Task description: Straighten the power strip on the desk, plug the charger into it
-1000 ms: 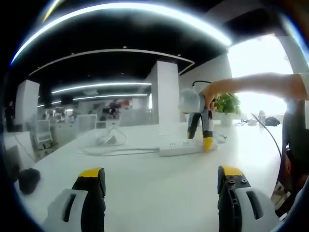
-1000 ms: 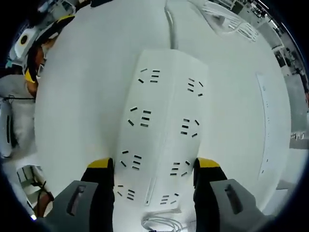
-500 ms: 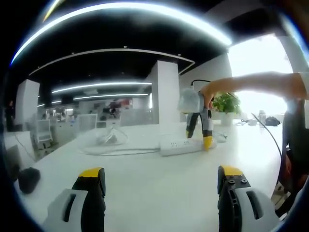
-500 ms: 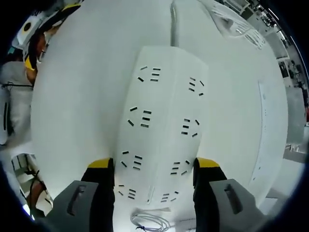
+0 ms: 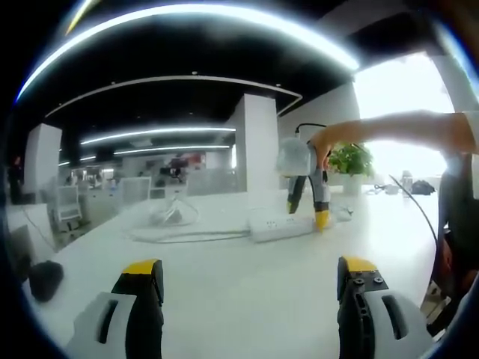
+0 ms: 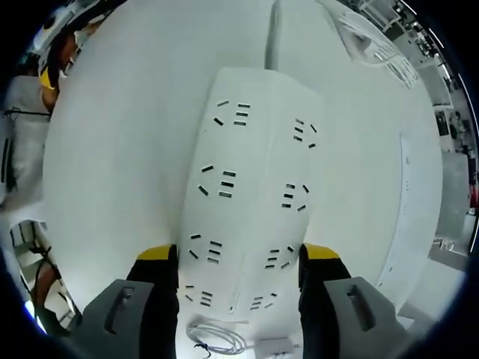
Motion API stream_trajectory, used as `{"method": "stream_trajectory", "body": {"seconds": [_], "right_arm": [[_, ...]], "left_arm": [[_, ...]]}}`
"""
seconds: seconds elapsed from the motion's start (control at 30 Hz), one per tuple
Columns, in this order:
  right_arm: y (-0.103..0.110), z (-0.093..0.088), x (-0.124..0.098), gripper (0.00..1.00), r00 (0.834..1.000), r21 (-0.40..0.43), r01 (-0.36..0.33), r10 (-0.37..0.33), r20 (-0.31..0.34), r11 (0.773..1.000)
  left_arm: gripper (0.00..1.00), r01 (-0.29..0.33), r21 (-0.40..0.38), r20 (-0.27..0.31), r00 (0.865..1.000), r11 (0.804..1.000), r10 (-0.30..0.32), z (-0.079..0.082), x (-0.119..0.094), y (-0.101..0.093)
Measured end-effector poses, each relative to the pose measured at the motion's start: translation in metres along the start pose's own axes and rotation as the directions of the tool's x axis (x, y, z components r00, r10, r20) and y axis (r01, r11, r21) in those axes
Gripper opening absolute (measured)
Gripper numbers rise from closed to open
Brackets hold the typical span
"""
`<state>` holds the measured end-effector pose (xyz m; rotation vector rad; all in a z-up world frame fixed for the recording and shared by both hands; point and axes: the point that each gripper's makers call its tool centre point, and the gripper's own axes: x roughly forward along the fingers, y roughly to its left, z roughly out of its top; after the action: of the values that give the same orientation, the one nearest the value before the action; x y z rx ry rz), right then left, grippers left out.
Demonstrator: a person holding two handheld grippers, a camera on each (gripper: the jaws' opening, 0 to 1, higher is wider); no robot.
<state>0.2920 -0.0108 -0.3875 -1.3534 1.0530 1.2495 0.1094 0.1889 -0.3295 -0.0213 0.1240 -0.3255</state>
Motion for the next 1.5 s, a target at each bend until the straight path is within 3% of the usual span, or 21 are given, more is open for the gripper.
{"method": "stream_trajectory", "body": {"seconds": [0.9, 1.4, 1.5], "right_arm": [[-0.011, -0.006, 0.001, 0.63, 0.998, -0.115, 0.020, -0.027, -0.056, 0.993], [-0.011, -0.006, 0.001, 0.63, 0.998, -0.103, 0.023, -0.029, -0.053, 0.994], [-0.011, -0.009, 0.001, 0.63, 0.998, -0.053, 0.029, -0.032, -0.057, 0.998]], "left_arm": [[0.99, -0.005, 0.000, 0.002, 1.000, 1.000, 0.005, 0.001, 0.001, 0.003], [0.99, -0.008, -0.001, 0.002, 1.000, 1.000, 0.008, 0.001, -0.001, 0.003], [0.99, -0.007, 0.000, 0.003, 1.000, 1.000, 0.007, 0.001, -0.001, 0.003]]}}
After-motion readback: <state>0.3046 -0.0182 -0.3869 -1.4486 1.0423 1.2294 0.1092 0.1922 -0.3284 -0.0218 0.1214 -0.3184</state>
